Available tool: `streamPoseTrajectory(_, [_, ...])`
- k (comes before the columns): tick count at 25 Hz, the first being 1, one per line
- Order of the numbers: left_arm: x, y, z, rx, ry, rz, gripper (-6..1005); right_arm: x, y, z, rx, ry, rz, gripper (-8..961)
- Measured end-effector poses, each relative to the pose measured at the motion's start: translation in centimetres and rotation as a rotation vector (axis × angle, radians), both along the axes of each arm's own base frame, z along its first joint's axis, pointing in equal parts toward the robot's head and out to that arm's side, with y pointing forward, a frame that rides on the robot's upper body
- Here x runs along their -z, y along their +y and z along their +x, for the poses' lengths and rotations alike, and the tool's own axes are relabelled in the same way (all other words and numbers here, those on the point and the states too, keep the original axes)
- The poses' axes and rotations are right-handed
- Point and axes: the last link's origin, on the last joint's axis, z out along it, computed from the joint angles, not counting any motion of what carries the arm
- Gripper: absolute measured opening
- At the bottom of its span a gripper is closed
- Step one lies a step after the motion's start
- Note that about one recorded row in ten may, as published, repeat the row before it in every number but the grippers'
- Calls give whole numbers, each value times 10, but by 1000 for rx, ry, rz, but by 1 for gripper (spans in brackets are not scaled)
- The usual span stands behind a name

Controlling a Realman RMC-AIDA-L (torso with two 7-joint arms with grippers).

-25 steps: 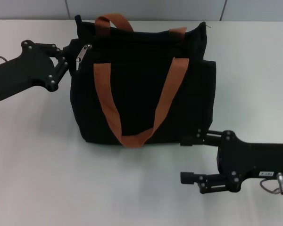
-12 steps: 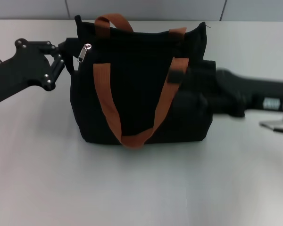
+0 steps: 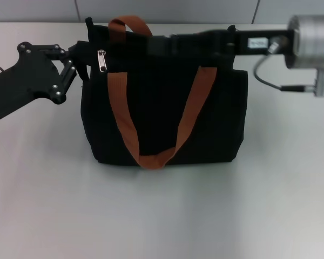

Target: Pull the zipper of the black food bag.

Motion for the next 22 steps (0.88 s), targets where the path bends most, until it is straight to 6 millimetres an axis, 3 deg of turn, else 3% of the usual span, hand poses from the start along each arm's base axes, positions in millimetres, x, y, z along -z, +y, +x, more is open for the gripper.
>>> streamPoseTrajectory(10, [0,1,4,16,-12,4,30,27,21,-34,72,-173,-60,803])
streamPoseTrajectory(22, [-5,6,13,51,-34,12,32,36,28,-45,77,-235,-45,796])
